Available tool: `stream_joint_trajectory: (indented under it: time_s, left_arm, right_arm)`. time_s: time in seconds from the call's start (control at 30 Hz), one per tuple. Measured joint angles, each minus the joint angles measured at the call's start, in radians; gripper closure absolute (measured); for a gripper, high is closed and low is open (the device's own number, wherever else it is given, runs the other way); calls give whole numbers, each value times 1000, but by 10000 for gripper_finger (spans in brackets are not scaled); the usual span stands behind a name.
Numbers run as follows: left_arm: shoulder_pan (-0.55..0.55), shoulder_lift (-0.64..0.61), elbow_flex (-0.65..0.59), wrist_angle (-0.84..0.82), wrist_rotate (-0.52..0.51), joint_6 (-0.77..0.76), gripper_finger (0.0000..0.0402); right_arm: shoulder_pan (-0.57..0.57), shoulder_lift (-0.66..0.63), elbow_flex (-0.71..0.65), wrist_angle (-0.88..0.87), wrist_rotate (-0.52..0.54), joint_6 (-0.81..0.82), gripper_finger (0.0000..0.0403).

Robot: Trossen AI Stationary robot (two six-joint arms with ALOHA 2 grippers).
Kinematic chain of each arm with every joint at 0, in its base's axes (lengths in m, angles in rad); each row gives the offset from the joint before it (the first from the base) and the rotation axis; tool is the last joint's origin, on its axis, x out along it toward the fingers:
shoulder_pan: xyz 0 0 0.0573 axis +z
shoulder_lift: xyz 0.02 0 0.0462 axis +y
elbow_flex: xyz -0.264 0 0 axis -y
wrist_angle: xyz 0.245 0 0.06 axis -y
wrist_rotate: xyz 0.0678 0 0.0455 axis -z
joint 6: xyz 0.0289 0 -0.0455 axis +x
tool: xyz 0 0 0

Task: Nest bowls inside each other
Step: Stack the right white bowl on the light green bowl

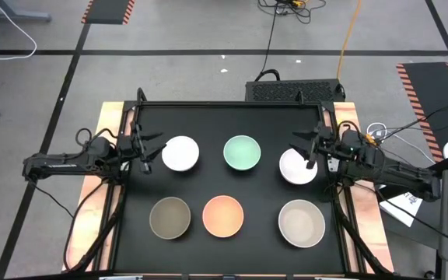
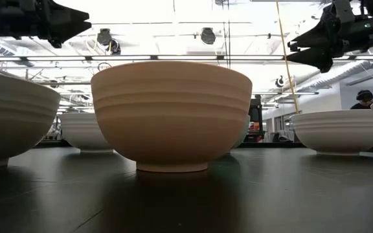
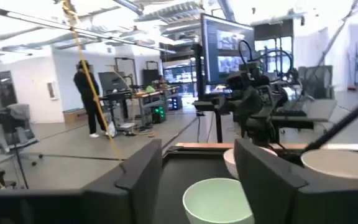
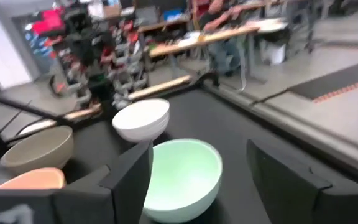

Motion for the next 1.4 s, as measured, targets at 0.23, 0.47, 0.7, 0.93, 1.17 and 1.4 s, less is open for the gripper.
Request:
stream_joint_trajectory:
  time_s: [0.23, 0.47, 0.7, 0.93, 1.17, 1.4]
  left_arm:
    - [0, 0, 0, 45, -1, 38, 115]
    - [0, 0, 0, 39, 19, 5, 99]
    - [0, 0, 0, 37, 11, -13, 96]
    - [0, 6, 48, 5, -69, -9, 75]
    - [23, 103, 189, -163, -171, -63, 73]
    - [53, 222, 266, -254, -142, -95, 73]
  right_arm:
    - [-12, 145, 52, 68, -25, -111, 148]
    - [-11, 151, 19, 167, -26, -89, 148]
    - [-17, 161, 12, 137, -25, -144, 149]
    - [-92, 201, 133, -6, -25, -76, 149]
    - [-156, 399, 322, -257, -77, -95, 149]
    - [-224, 491, 382, -355, -77, -166, 149]
